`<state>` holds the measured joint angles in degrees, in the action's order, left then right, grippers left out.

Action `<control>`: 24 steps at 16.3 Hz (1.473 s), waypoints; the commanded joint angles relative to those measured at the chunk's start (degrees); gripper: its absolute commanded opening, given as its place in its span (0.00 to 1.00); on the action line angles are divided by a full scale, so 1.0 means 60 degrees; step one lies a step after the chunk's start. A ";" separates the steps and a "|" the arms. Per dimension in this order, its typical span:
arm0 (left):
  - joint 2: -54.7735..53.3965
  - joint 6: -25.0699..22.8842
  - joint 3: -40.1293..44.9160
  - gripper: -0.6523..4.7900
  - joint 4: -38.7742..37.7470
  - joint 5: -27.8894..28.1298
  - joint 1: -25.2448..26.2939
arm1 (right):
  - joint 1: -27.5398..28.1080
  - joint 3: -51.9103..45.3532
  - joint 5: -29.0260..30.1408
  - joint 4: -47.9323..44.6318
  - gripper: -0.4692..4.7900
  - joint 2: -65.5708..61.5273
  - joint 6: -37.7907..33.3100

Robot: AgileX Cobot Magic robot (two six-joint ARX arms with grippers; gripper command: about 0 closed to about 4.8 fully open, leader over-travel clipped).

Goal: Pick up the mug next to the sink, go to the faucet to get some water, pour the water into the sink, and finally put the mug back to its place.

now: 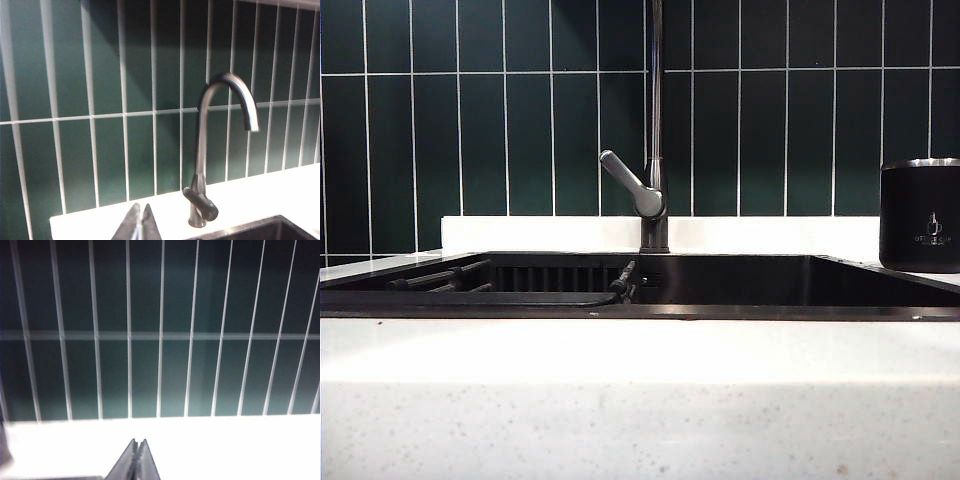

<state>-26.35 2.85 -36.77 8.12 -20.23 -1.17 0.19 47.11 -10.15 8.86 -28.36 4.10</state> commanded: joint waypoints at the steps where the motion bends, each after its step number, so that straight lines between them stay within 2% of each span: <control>1: -0.1151 -0.0291 -0.0612 0.11 -0.0044 -0.0856 0.0004 | 0.0004 0.0047 -0.0084 0.0521 0.09 -0.0605 0.0157; 3: -0.1803 -0.0397 -0.0678 0.11 0.0095 -0.1537 0.0004 | 0.0004 0.0040 -0.0080 0.0510 0.09 -0.0925 0.0157; 4: -0.1985 -0.0678 -0.0678 0.13 0.0149 -0.1552 0.0000 | 0.0007 0.0040 -0.0095 0.0488 0.09 -0.1056 0.0160; 6: -0.2441 -0.1180 -0.0678 0.48 0.0605 -0.1559 -0.0011 | 0.0015 0.0029 -0.0776 0.0514 0.11 -0.1421 0.0601; 8: -0.2936 -0.1180 -0.0681 0.48 0.0896 -0.1563 -0.0011 | 0.0033 0.0029 -0.0688 0.0386 0.30 -0.1832 0.0670; 10: -0.3807 -0.1158 -0.0688 0.48 0.0973 -0.1566 -0.0015 | 0.0055 0.0029 -0.0765 0.0248 0.32 -0.2339 0.0685; 13: -0.4666 -0.1158 -0.0696 0.47 0.1089 -0.1512 -0.0018 | 0.0131 0.0029 -0.1781 0.0328 0.38 -0.2907 0.1158; 16: -0.5584 -0.1151 -0.0710 0.45 0.1978 -0.1483 -0.0018 | 0.0146 0.0029 -0.1821 0.0237 0.38 -0.2980 0.1395; 19: -0.6459 -0.0681 -0.0725 0.45 0.2087 -0.0805 -0.0273 | 0.0120 0.0025 -0.1832 0.0645 0.39 -0.3144 0.1322; 21: -0.6816 -0.0754 -0.0725 0.45 0.2495 -0.0816 -0.0404 | 0.0095 -0.0080 -0.2044 0.0627 0.41 -0.3297 0.1322; 23: -0.7206 -0.1220 -0.0758 0.45 0.2969 -0.0769 -0.0492 | 0.0255 -0.0554 -0.2186 0.0055 0.56 -0.3461 0.1315; 24: -0.7337 -0.1348 -0.0765 0.45 0.3104 -0.0783 -0.0492 | 0.0281 -0.0863 -0.2204 -0.0317 0.57 -0.3577 0.1286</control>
<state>-70.08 -3.81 -41.01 25.23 -24.95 -4.16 1.80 42.81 -22.72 9.89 -49.58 12.08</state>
